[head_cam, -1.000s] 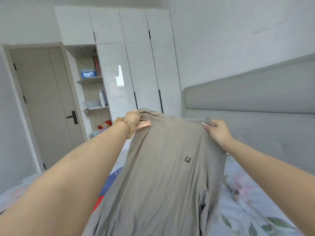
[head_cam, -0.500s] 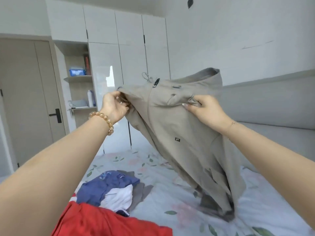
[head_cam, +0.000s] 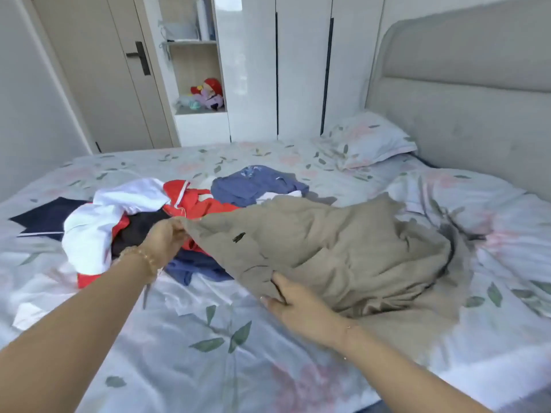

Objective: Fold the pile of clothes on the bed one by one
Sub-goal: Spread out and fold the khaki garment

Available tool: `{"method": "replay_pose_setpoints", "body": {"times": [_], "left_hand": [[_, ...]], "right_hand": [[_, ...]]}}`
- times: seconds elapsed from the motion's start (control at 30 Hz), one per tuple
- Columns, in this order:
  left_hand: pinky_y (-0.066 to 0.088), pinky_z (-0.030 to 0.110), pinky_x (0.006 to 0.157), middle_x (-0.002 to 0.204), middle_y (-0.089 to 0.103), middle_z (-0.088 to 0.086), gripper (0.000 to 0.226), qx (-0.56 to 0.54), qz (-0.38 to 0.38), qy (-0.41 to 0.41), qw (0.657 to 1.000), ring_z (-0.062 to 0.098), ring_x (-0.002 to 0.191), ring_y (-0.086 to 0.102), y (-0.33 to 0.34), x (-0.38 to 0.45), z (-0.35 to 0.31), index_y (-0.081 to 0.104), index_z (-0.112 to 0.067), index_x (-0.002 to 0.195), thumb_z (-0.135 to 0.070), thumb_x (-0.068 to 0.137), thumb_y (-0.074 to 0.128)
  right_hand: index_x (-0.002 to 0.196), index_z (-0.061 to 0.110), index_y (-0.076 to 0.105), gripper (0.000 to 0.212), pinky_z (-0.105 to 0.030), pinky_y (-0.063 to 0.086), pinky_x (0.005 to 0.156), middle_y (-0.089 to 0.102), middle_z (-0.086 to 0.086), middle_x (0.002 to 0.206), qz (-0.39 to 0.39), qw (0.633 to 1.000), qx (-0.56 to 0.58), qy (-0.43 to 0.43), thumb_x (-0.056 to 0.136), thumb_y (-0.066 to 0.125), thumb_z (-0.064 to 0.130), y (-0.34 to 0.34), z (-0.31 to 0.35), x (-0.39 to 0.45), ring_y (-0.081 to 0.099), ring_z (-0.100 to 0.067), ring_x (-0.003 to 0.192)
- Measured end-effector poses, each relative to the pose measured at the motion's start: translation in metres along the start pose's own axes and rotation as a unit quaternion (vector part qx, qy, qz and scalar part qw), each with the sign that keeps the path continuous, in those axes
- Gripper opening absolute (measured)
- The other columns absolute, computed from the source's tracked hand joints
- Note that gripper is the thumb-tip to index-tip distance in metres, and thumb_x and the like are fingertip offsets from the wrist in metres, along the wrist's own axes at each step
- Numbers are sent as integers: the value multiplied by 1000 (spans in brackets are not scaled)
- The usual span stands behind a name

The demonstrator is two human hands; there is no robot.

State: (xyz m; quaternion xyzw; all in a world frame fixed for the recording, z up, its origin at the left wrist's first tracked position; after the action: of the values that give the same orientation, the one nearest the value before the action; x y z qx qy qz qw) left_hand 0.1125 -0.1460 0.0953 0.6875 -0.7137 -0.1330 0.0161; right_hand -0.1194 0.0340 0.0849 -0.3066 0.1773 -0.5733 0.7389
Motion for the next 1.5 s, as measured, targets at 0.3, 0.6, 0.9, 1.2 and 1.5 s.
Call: {"method": "replay_pose_setpoints", "body": {"times": [0.3, 0.6, 0.9, 1.2, 1.5], "left_hand": [[39, 15, 81, 103, 59, 7, 25, 360, -56, 43, 931, 9, 90, 51, -112, -46, 59, 60, -10, 100, 9, 93, 45], [-3, 47, 118, 159, 14, 3, 34, 609, 85, 164, 771, 14, 148, 0, 30, -116, 109, 56, -33, 117, -44, 86, 63], [8, 41, 117, 128, 55, 1, 18, 670, 5, 147, 727, 19, 115, 54, 70, -108, 144, 59, -28, 90, -41, 96, 48], [-1, 47, 117, 91, 65, -15, 20, 621, 22, 83, 779, 4, 97, 54, -1, -128, 116, 59, -31, 84, -51, 88, 58], [46, 33, 83, 88, 61, -1, 19, 585, 116, 65, 800, 23, 94, 60, 54, -124, 159, 61, -25, 99, -42, 90, 60]], "right_hand": [[145, 15, 36, 49, -40, 43, 86, 53, -15, 128, 150, 962, -227, -14, 96, 44, 17, 178, 14, 15, 51, -34, 115], [105, 25, 72, 38, -16, 39, 98, 65, 8, 119, -78, 995, -37, -58, 82, 51, 3, 29, -52, -56, 54, -1, 113], [92, 24, 71, 40, -33, 47, 73, 63, 8, 89, -11, 946, -325, 6, 75, 52, 55, -6, -132, -90, 63, -19, 83], [96, 17, 73, 26, -20, 44, 49, 65, 6, 75, -105, 956, -261, -78, 83, 51, 21, 17, -71, -108, 62, -18, 66], [105, 17, 71, 28, -36, 49, 65, 63, 2, 84, 27, 973, -218, -78, 87, 50, 23, 56, -45, -114, 60, -20, 82]]}}
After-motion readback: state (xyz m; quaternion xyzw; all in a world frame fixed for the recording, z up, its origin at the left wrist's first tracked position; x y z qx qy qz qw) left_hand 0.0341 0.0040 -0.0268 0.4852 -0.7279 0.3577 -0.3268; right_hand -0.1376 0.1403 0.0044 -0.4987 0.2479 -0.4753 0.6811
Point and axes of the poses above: each hand's wrist, its own x-axis towards the middle knuckle, its own y-axis out of the palm, z = x × y, the point moved 7 cm from there along x, towards the middle knuckle
